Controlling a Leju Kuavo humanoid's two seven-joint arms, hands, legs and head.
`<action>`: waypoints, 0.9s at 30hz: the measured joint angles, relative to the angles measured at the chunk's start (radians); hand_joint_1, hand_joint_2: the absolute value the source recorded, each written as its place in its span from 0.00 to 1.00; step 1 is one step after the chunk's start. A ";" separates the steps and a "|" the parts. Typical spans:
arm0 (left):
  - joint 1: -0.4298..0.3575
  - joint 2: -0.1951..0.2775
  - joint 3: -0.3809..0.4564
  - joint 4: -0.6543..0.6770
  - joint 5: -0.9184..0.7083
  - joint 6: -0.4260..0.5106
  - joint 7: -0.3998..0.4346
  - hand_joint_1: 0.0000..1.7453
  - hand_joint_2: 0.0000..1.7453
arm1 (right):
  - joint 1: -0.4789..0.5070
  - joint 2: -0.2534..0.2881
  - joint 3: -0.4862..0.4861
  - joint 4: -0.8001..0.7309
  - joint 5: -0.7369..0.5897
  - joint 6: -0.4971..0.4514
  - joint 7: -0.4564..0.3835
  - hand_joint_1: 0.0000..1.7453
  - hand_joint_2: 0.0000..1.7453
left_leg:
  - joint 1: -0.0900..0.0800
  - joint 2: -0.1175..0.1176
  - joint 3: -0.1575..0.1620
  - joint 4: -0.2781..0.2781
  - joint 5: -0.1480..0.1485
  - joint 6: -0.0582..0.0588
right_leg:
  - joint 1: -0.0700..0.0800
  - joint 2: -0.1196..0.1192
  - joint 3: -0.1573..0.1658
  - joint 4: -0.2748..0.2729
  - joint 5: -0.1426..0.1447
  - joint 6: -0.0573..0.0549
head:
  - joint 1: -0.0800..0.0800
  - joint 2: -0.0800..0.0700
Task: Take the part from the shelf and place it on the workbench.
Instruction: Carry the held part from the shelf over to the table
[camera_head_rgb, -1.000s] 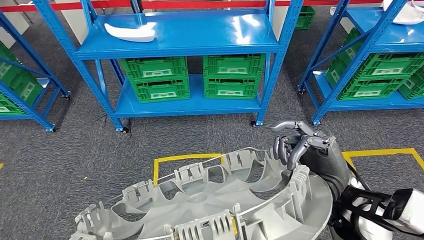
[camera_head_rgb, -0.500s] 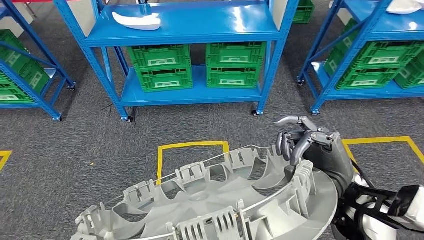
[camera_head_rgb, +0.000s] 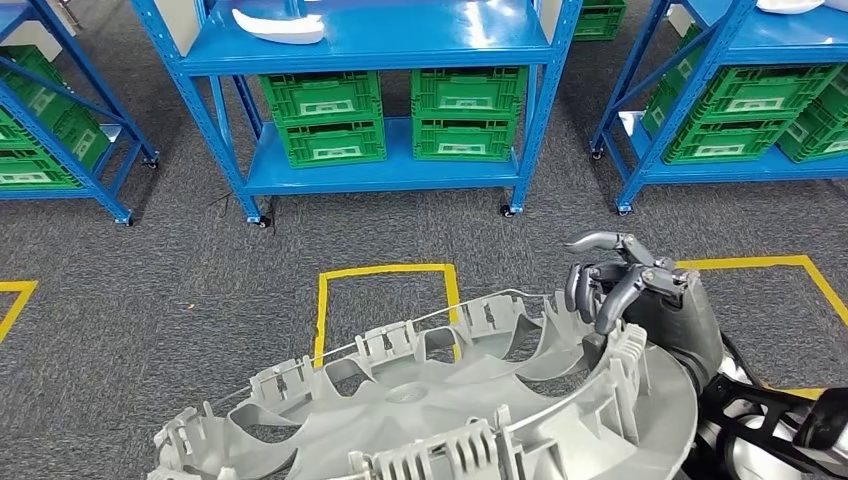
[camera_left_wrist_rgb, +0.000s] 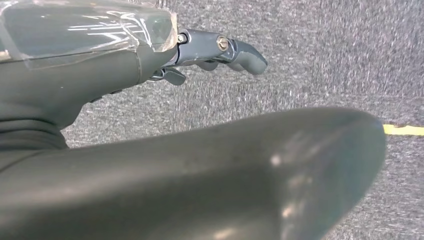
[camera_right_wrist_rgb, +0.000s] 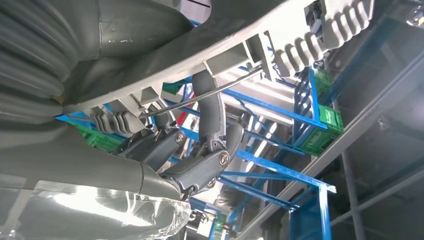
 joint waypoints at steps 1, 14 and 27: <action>0.002 0.000 0.000 0.000 0.000 0.000 0.000 0.00 0.00 | 0.001 0.002 -0.001 -0.002 0.001 0.000 0.001 1.00 1.00 | 0.000 0.002 -0.006 -0.006 0.007 0.007 | -0.002 0.000 -0.006 -0.001 0.007 0.006 | 0.000 0.000; 0.003 -0.003 -0.003 -0.001 0.007 -0.003 -0.001 0.00 0.00 | 0.001 0.007 -0.011 -0.013 0.003 0.000 0.008 1.00 1.00 | -0.005 0.016 -0.169 0.027 0.135 0.016 | -0.001 0.005 0.140 0.002 -0.126 0.015 | 0.009 0.000; 0.025 -0.004 -0.058 -0.002 0.072 0.042 0.003 0.00 0.00 | -0.008 0.007 -0.013 -0.014 -0.012 0.007 0.019 1.00 1.00 | 0.010 0.007 -0.079 0.148 0.012 -0.014 | 0.002 0.002 0.003 0.004 -0.017 -0.017 | 0.004 0.000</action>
